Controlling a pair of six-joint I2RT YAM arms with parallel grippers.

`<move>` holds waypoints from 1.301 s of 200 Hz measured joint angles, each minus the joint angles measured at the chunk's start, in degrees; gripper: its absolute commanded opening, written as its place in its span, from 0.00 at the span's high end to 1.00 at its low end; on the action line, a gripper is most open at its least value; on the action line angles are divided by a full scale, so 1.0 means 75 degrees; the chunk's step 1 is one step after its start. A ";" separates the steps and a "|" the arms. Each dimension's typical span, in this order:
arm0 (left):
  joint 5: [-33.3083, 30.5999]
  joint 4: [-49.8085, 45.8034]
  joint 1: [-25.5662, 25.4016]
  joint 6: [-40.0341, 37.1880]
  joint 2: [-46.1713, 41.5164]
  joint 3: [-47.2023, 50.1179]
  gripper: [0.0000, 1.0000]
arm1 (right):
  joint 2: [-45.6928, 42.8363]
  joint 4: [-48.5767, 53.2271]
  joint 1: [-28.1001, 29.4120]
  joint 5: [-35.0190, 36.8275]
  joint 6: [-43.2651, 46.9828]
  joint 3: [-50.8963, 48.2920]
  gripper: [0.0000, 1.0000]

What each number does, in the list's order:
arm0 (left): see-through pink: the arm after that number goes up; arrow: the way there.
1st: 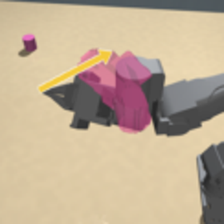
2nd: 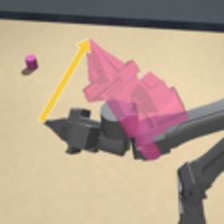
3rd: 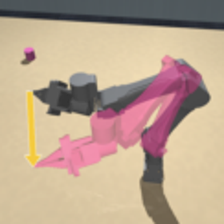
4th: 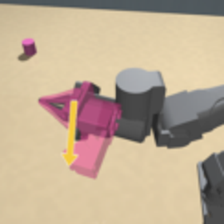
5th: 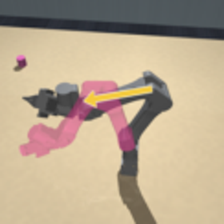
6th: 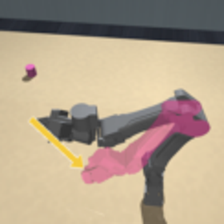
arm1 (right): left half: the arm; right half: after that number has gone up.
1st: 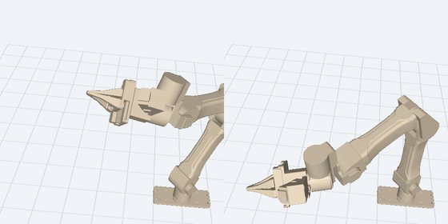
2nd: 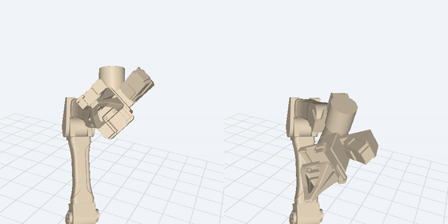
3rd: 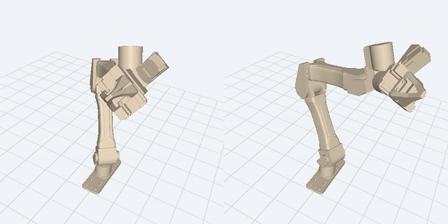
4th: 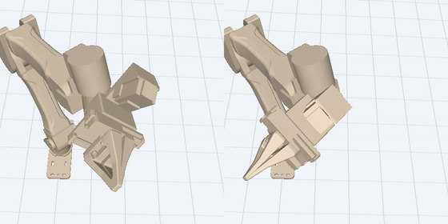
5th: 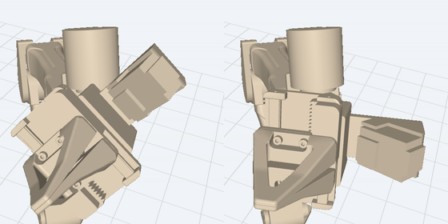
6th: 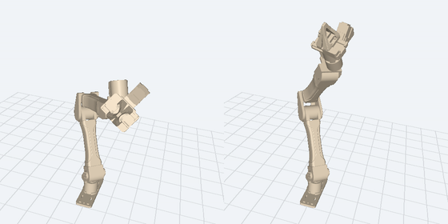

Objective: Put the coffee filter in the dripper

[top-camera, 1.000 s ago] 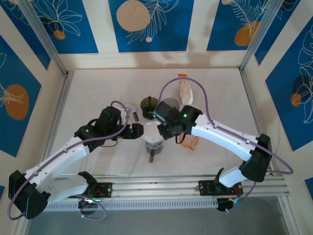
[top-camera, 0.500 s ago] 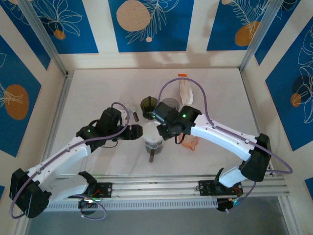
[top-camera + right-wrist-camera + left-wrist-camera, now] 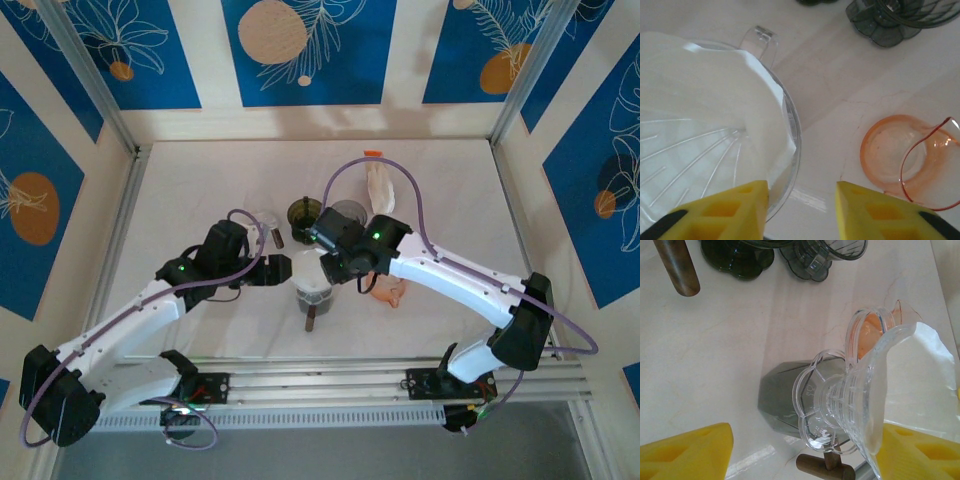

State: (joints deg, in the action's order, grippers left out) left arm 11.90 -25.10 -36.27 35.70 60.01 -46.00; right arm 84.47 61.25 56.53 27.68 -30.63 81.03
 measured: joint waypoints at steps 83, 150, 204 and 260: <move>-0.0020 -0.0152 0.0009 0.0134 -0.0204 -0.0003 0.05 | -0.0895 0.0160 0.0000 0.0230 -0.0341 0.0064 0.39; -0.0309 -0.0361 0.0015 0.0195 -0.0711 -0.0032 0.00 | -0.1807 0.0111 -0.0361 0.0224 -0.0924 -0.0915 0.40; -0.1428 -0.0568 0.0026 0.0259 -0.2005 0.0286 0.00 | -0.2037 -0.0504 -0.0472 -0.0402 -0.1463 -0.2693 0.48; -0.2002 -0.0580 0.0131 0.0848 -0.2783 0.1722 0.00 | -0.2183 -0.1792 -0.0519 -0.1224 -0.1853 -0.4304 0.61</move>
State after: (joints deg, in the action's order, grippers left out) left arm -3.11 -29.45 -35.29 42.06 39.13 -33.08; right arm 68.10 47.81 52.64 18.50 -44.53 48.75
